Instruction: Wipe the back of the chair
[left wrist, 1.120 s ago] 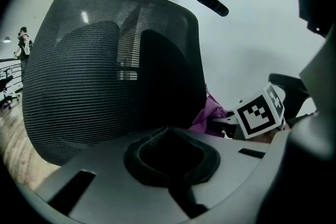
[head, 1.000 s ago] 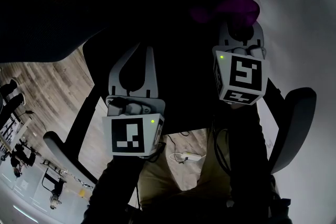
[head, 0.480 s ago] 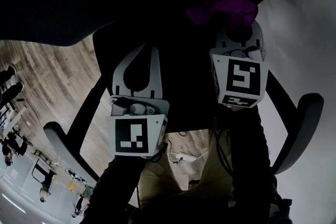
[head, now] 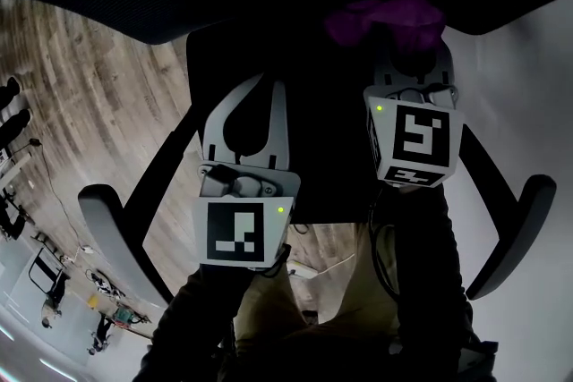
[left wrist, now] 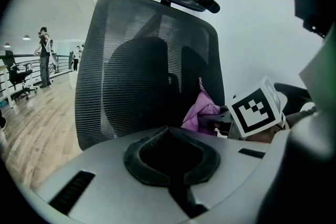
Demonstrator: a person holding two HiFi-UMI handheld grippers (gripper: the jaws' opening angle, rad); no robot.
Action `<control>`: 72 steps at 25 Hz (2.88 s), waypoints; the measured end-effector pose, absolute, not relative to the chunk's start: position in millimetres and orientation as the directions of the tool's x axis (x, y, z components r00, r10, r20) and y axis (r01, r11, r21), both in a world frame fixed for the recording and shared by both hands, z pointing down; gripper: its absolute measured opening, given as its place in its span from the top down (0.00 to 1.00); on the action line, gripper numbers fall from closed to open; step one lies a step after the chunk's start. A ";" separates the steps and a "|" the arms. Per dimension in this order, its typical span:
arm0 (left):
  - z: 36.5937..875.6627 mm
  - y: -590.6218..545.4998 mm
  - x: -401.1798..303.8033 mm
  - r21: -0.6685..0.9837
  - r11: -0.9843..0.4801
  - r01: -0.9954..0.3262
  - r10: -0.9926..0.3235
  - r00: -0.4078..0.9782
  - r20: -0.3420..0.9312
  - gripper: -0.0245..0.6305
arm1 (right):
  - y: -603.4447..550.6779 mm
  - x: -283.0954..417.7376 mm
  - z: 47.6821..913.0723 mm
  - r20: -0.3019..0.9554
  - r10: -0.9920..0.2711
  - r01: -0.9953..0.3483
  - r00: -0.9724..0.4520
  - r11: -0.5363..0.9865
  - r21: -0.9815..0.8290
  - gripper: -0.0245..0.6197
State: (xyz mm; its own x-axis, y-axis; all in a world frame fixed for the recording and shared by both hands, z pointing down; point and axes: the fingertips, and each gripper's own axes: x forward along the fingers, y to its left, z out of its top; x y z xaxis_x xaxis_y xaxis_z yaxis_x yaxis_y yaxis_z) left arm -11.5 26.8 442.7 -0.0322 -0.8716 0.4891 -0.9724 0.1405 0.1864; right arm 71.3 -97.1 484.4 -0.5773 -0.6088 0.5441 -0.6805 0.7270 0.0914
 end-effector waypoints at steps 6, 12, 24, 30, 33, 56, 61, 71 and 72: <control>432.3 47.5 -23.4 0.192 0.182 -0.964 -0.867 -0.066 0.494 0.96 | -81.4 42.3 471.9 0.538 -0.570 -0.630 -0.622 0.771 0.089 0.86; 432.3 69.7 -41.1 0.198 0.210 -0.957 -0.863 -0.086 0.497 0.96 | -61.3 4.1 468.2 0.530 -0.529 -0.582 -0.663 0.809 0.081 0.86; 430.6 101.7 -58.3 0.222 0.249 -0.943 -0.862 -0.112 0.494 0.96 | -27.6 -45.9 464.0 0.526 -0.470 -0.506 -0.709 0.858 0.086 0.86; 430.7 111.7 -69.3 0.242 0.281 -0.928 -0.859 -0.132 0.494 0.96 | -15.2 -72.0 463.0 0.530 -0.434 -0.464 -0.729 0.882 0.085 0.86; 430.3 118.0 -73.0 0.254 0.292 -0.922 -0.859 -0.136 0.495 0.96 | -8.3 -82.3 462.1 0.531 -0.420 -0.445 -0.736 0.891 0.088 0.86; 430.0 163.5 -76.9 0.270 0.223 -0.937 -0.859 -0.058 0.508 0.96 | 52.7 -165.0 454.9 0.520 -0.314 -0.322 -0.794 0.943 0.078 0.86; 436.4 169.4 -75.7 0.279 0.227 -0.933 -0.855 -0.054 0.515 0.96 | 58.9 -172.1 457.1 0.512 -0.305 -0.313 -0.803 0.947 0.073 0.86; 441.7 170.5 -67.5 0.308 0.205 -0.929 -0.851 -0.014 0.525 0.96 | 62.2 -180.9 454.4 0.499 -0.280 -0.270 -0.820 0.958 0.094 0.86; 442.2 170.2 -66.9 0.310 0.201 -0.929 -0.851 -0.009 0.525 0.96 | 62.1 -181.9 454.8 0.499 -0.280 -0.269 -0.820 0.958 0.095 0.86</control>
State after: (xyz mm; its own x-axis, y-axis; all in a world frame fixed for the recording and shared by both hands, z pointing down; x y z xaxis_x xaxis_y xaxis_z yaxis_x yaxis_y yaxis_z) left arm -66.9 170.2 442.2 -0.0086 -0.8509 0.5252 -0.9294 0.2006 0.3098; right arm -181.9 62.1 454.8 -0.8205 -0.2797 0.4986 -0.2689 0.9585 0.0953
